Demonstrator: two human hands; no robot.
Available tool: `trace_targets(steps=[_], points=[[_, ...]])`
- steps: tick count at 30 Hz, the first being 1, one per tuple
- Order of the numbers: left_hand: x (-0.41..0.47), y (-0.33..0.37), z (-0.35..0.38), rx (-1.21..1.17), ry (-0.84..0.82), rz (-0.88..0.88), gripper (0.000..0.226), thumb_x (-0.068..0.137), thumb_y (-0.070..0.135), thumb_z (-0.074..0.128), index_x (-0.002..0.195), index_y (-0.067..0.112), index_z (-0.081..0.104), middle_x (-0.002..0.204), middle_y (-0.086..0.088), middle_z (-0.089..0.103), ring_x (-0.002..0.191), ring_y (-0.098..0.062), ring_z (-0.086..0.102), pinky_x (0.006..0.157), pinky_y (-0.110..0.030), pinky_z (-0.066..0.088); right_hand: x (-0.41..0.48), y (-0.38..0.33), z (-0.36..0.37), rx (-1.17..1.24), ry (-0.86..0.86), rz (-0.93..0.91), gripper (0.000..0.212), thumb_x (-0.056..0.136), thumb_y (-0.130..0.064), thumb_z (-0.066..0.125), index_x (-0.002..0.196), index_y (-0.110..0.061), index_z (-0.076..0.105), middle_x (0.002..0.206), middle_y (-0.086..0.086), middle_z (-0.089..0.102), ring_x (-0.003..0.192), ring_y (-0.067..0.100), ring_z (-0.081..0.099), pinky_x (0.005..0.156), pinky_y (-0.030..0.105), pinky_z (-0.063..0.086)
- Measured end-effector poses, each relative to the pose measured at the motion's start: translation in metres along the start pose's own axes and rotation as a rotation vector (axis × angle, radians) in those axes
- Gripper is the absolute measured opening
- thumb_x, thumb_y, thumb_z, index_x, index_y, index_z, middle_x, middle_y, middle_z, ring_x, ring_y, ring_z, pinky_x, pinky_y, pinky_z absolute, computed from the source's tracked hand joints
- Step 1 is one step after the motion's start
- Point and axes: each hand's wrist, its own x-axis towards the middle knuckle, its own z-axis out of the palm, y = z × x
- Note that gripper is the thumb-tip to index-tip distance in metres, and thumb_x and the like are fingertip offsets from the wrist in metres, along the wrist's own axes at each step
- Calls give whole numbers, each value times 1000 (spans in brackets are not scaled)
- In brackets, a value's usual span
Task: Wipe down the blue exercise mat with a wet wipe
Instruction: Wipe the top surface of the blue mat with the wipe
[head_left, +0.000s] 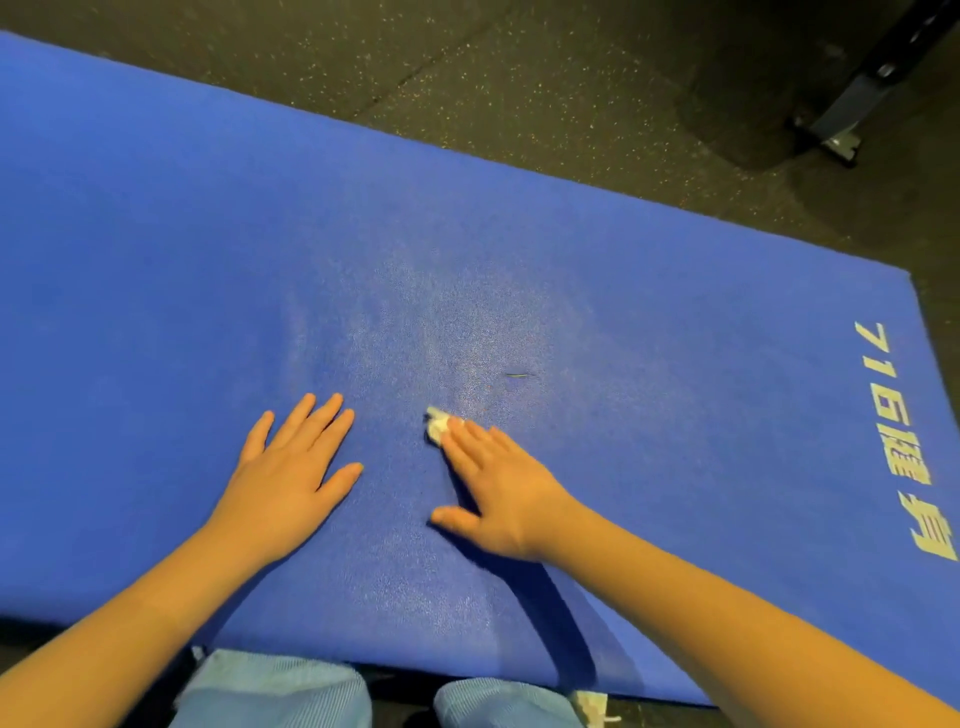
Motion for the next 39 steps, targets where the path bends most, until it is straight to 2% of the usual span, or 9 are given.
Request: trace_targets(steps=[4,7,11,14,19,24,30,34,39], points=[[-2,2,-4,5,-17,-23,84,81,68,-3,153,26,5,154,17,-13,141,-3,-18,117,-37,-11,-12,25,-1,-46,-9,59,104,71,-79,-10,154,-17,-4,162,0,-7,149,19,-2,117,32,-8],[-9,8,-6,25,-55,-54,61,101,52,18,154,25,5,160,9,-8,147,-11,-12,118,-40,-7,-10,25,5,7,68,254,93,86,-75,8,154,-12,-2,161,4,-8,149,22,-4,118,32,-5],[-27,3,0,-11,-26,-15,83,82,68,-1,154,27,10,154,18,-11,141,-2,-15,118,-37,-8,-26,-14,5,31,35,65,109,74,-79,-1,153,-6,17,161,8,10,146,26,10,119,32,1],[-31,0,4,-61,20,-7,92,74,69,-5,153,27,18,149,21,-8,138,2,-13,117,-35,-9,-24,0,0,24,93,26,89,87,-68,10,151,-9,26,158,6,24,141,25,24,117,32,10],[-31,2,4,-50,40,-10,93,74,68,-5,153,25,21,158,14,4,144,-4,-5,117,-35,-7,-8,-2,11,278,235,162,72,98,-47,43,153,-9,17,161,-3,6,147,17,9,120,28,5],[-34,3,4,-42,39,-15,94,73,66,-6,152,24,22,160,11,8,148,-10,-1,117,-35,-7,-37,-30,24,274,158,-96,79,89,-59,31,152,-13,24,161,-5,14,146,12,14,116,16,1],[-35,2,5,-58,58,-16,93,74,66,-4,152,23,25,160,9,12,148,-11,2,118,-37,-4,-24,-23,24,275,214,32,68,94,-48,28,153,-16,22,159,-3,20,145,18,18,118,21,3],[-37,2,6,-46,50,-12,93,73,65,-4,152,23,24,160,9,12,148,-12,2,118,-37,-4,-37,-50,39,353,151,-146,65,93,-44,25,150,-12,30,159,-3,19,146,16,16,118,22,3],[-40,2,7,-62,56,-13,92,74,65,-4,152,24,24,160,10,11,148,-10,1,118,-36,-5,-47,-32,32,117,190,-236,55,96,-34,30,142,-8,44,148,9,43,134,30,41,111,39,33]])
